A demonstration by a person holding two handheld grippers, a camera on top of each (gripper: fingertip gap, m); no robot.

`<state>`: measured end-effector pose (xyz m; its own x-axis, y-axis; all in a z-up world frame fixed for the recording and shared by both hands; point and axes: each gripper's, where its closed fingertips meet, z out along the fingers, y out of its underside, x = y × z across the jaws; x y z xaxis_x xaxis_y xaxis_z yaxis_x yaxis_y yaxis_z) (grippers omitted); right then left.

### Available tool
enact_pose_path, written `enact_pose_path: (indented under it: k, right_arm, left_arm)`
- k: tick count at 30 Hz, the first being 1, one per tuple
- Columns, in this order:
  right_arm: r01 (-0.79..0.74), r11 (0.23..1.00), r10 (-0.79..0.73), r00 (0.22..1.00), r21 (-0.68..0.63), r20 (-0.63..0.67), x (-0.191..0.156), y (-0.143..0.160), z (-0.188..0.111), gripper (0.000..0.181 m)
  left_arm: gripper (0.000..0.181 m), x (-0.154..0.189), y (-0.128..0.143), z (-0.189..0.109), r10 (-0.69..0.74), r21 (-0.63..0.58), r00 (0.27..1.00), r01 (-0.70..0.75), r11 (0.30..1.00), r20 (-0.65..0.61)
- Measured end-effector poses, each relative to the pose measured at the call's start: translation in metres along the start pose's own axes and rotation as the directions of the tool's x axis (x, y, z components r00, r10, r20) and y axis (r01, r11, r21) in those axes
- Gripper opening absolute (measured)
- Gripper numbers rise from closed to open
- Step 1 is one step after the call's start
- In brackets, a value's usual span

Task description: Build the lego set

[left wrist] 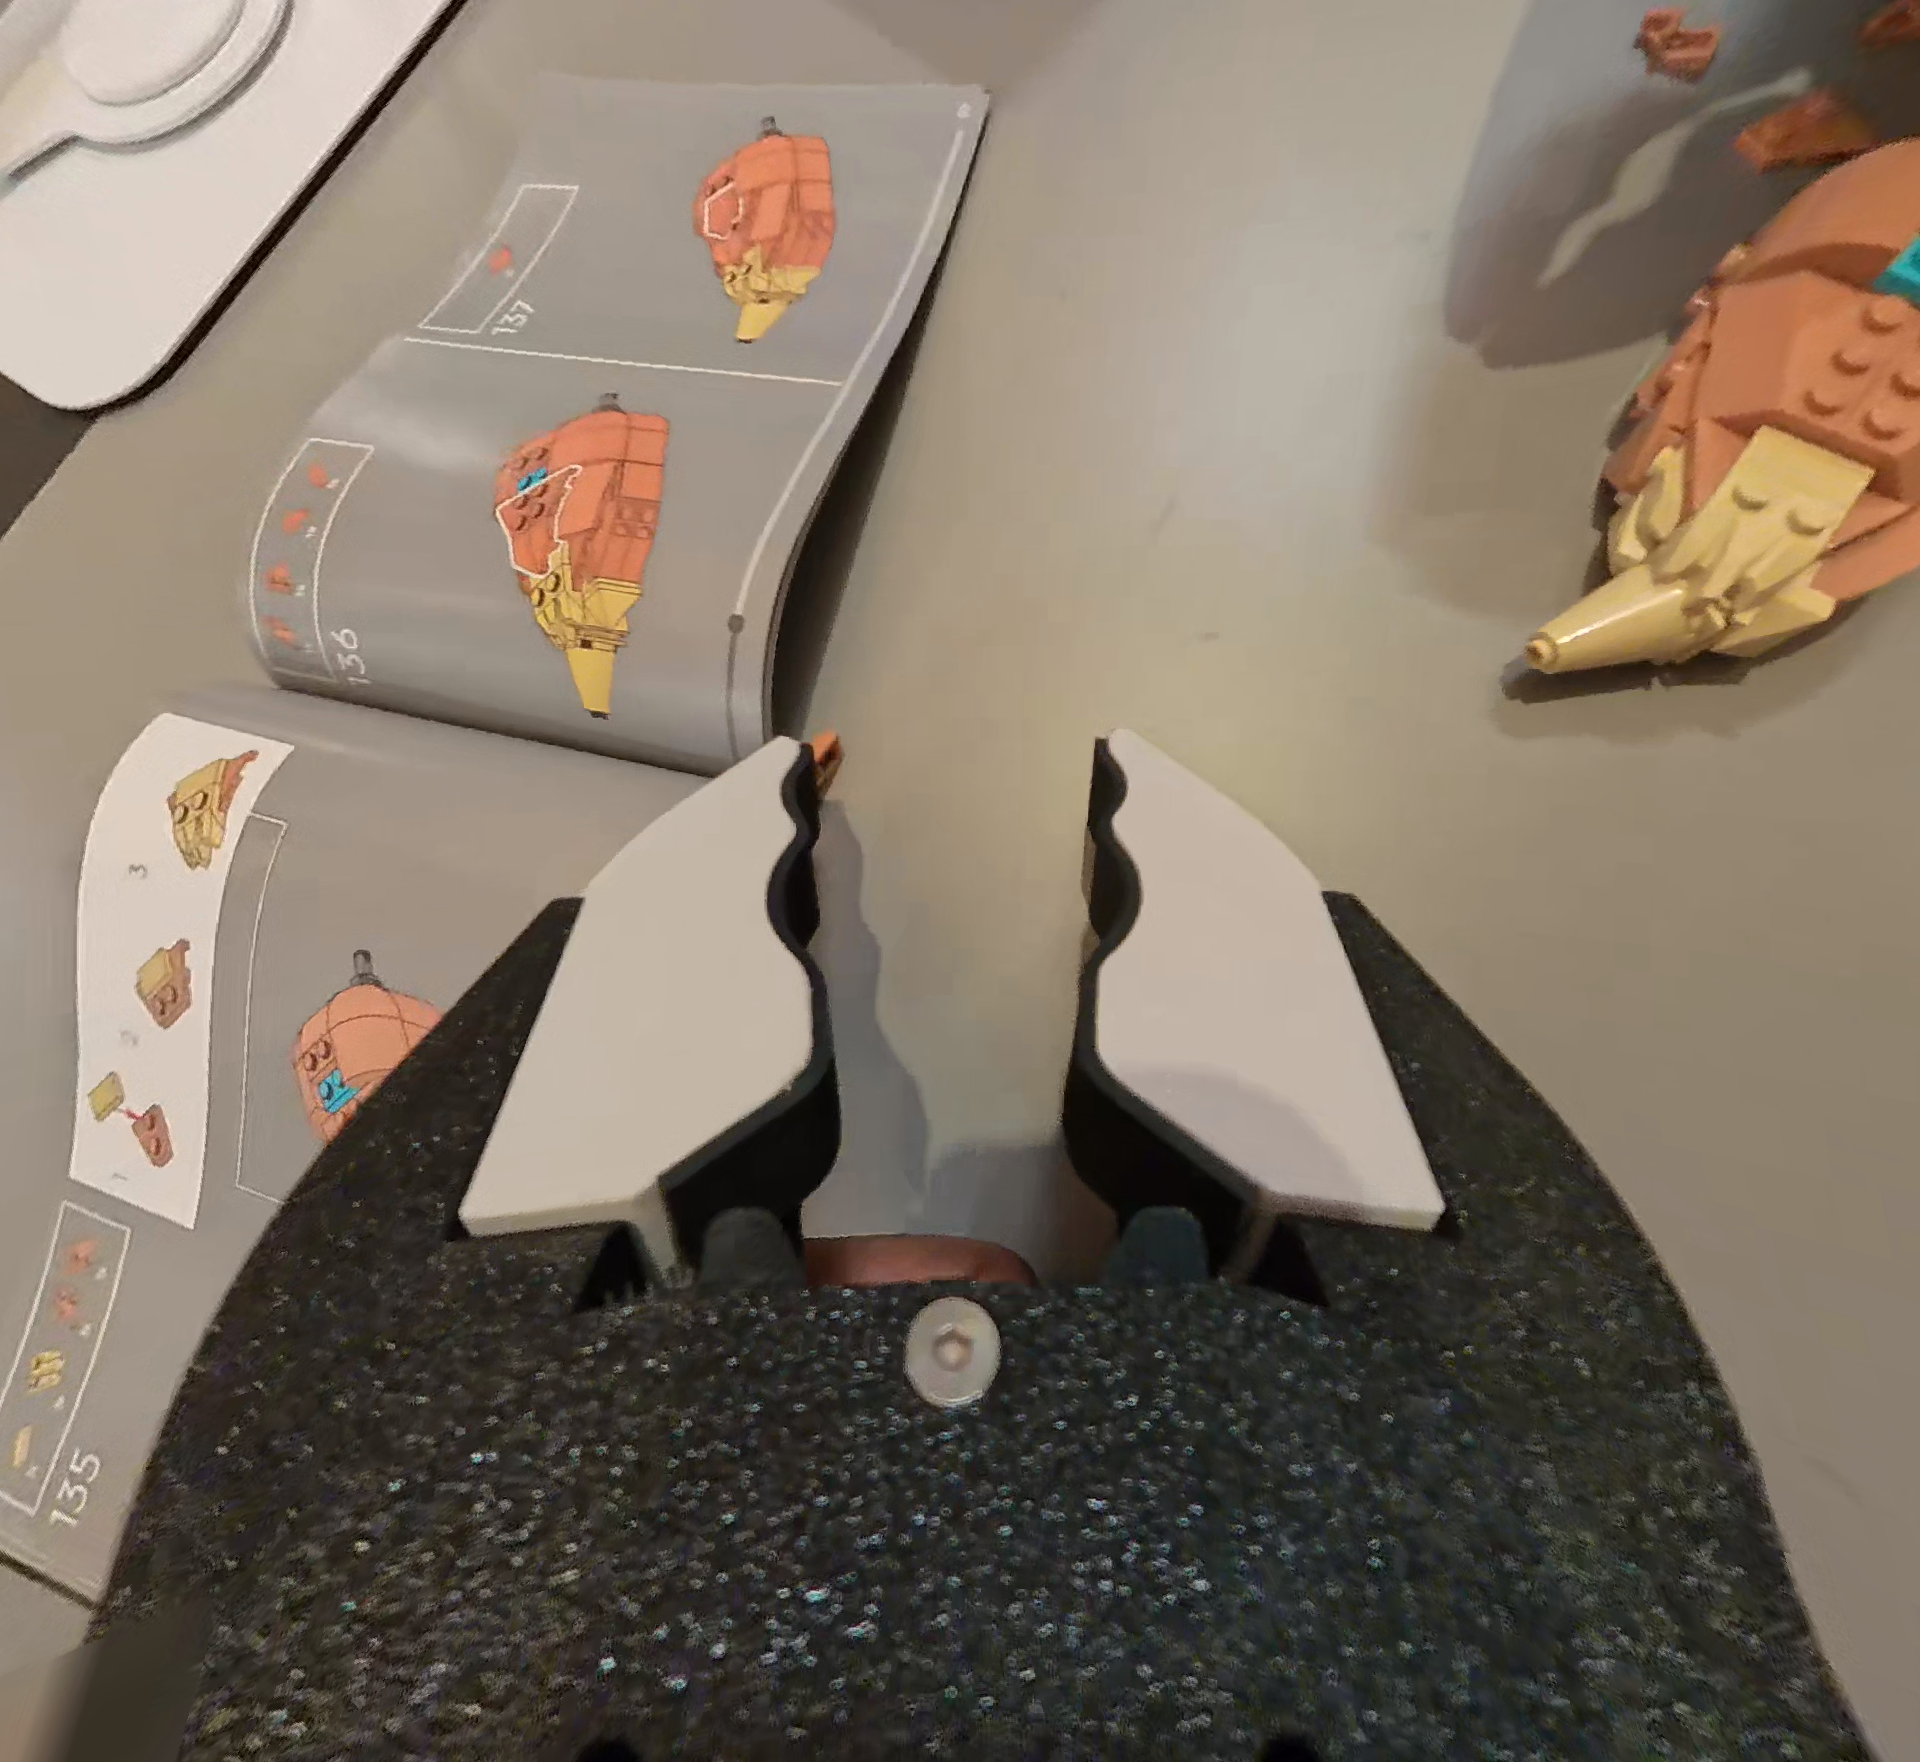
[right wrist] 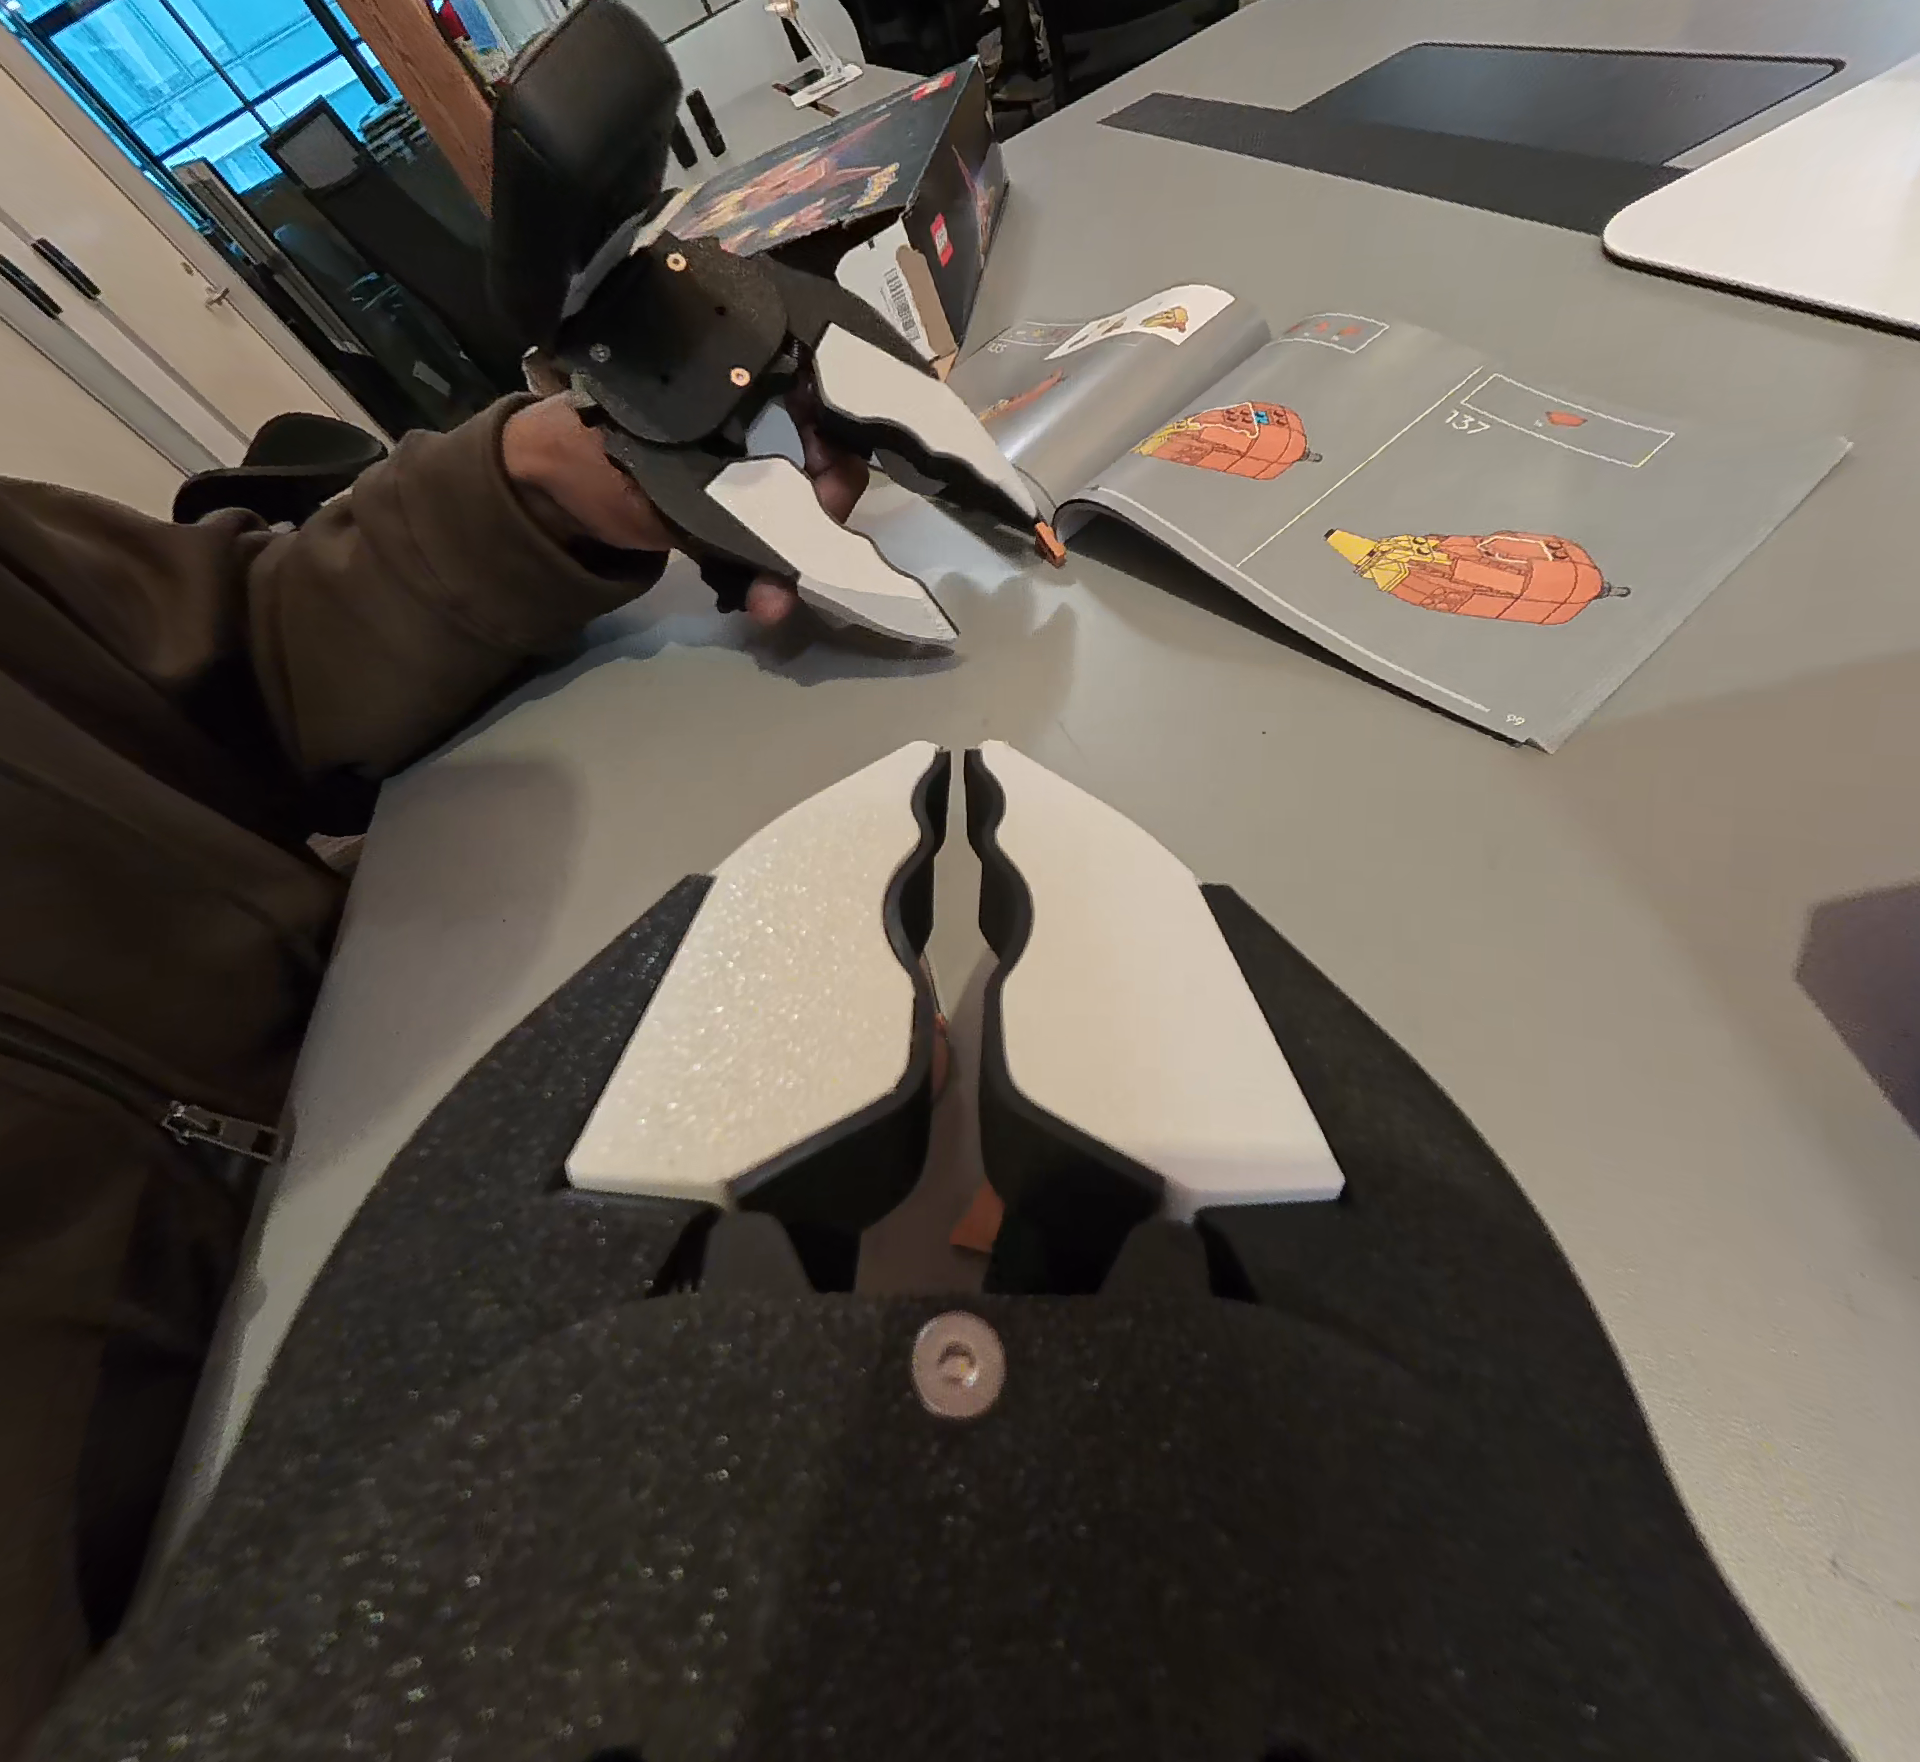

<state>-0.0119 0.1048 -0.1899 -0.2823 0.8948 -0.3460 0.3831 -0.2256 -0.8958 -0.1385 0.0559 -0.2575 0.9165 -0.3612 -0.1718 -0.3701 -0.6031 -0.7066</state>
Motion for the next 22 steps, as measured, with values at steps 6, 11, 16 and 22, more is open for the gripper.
enact_pose_path:
  k: [6,11,16,22]
  right_arm:
    - [0.011,1.000,-0.011,1.000,-0.004,0.002,-0.002,0.000,0.000,0.003]
    - [0.017,1.000,-0.017,1.000,0.000,0.004,-0.004,-0.002,-0.001,0.003]
    - [0.022,1.000,-0.022,1.000,0.001,0.009,-0.007,-0.003,-0.001,0.003]
    - [0.024,1.000,-0.024,1.000,0.004,0.009,-0.007,-0.004,-0.002,0.004]
  left_arm:
    - [0.066,-0.005,-0.002,0.004,-0.055,-0.045,0.998,0.057,0.997,0.040]
    - [0.069,-0.003,0.003,0.008,-0.045,-0.119,0.998,0.050,0.992,0.048]
    - [0.070,-0.001,0.005,0.009,-0.051,-0.143,0.998,0.057,0.988,0.044]
    - [0.067,0.008,0.006,0.007,-0.027,-0.162,1.000,0.026,0.986,0.000]
